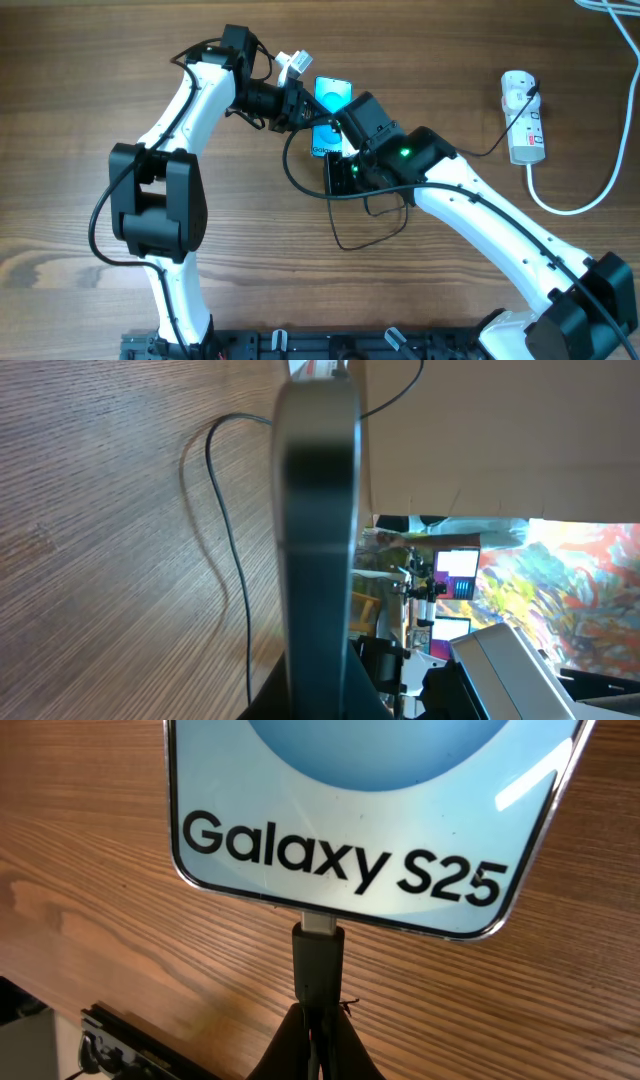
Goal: Plug charger to phone and switch on socket
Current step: 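Push the plug into the phone's bottom port with the right gripper, then release the plug and pull the right gripper back to the right, then lower the phone flat onto the table with the left gripper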
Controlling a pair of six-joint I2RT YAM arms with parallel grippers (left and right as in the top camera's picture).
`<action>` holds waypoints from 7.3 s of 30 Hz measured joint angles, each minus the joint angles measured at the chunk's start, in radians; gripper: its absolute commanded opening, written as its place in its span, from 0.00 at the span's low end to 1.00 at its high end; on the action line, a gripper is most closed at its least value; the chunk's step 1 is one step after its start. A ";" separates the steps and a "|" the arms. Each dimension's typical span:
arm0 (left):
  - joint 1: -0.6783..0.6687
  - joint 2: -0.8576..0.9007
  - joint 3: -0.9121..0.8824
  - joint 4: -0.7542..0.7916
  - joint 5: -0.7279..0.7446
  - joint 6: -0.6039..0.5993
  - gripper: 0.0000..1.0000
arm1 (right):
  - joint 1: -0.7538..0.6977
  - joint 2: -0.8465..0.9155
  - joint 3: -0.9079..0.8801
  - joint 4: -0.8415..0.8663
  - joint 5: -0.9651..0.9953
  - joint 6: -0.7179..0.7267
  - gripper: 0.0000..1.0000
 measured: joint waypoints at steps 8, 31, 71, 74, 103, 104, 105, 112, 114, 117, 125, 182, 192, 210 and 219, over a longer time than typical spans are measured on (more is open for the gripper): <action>0.000 0.000 0.001 0.005 0.000 0.000 0.04 | 0.000 0.002 0.000 0.015 -0.001 0.020 0.05; 0.000 0.000 0.007 0.003 -0.003 0.000 0.04 | -0.002 0.002 0.000 0.004 0.018 0.034 0.05; 0.016 0.000 0.023 -0.023 -0.023 0.008 0.04 | -0.014 0.002 -0.010 0.075 -0.002 -0.021 0.05; 0.016 0.000 0.024 -0.034 -0.029 0.015 0.04 | -0.014 0.002 -0.013 0.080 -0.006 -0.024 0.05; 0.019 0.000 0.028 -0.056 -0.033 0.045 0.04 | -0.027 0.002 -0.014 0.142 0.035 0.002 0.22; 0.013 0.000 0.028 -0.046 -0.033 0.044 0.04 | -0.032 0.001 -0.014 0.130 0.038 0.002 0.25; 0.009 0.000 0.027 -0.040 -0.037 0.044 0.04 | -0.034 0.000 -0.013 0.119 0.042 0.001 0.31; 0.014 0.000 0.019 -0.023 -0.067 0.018 0.04 | -0.062 -0.078 -0.011 0.009 0.113 -0.014 1.00; 0.016 0.000 0.018 -0.031 -0.082 0.027 0.04 | -0.062 -0.115 -0.011 -0.014 0.123 -0.014 1.00; 0.016 0.000 0.017 -0.107 -0.069 0.124 0.04 | -0.066 -0.169 -0.011 -0.054 0.127 -0.012 1.00; 0.016 0.000 0.013 -0.308 0.034 0.523 0.04 | -0.239 -0.305 -0.010 -0.175 0.135 0.007 1.00; -0.050 0.116 0.003 0.065 -0.426 -0.294 0.04 | -0.243 -0.235 -0.010 -0.219 0.130 -0.023 1.00; -0.093 0.171 0.001 0.092 -0.457 -0.288 0.04 | -0.243 -0.235 -0.010 -0.219 0.130 -0.023 1.00; -0.099 0.170 -0.029 0.139 -0.538 -0.282 0.26 | -0.243 -0.235 -0.010 -0.223 0.130 -0.023 1.00; -0.105 0.167 -0.029 0.122 -0.608 -0.286 0.42 | -0.243 -0.235 -0.010 -0.224 0.130 -0.023 1.00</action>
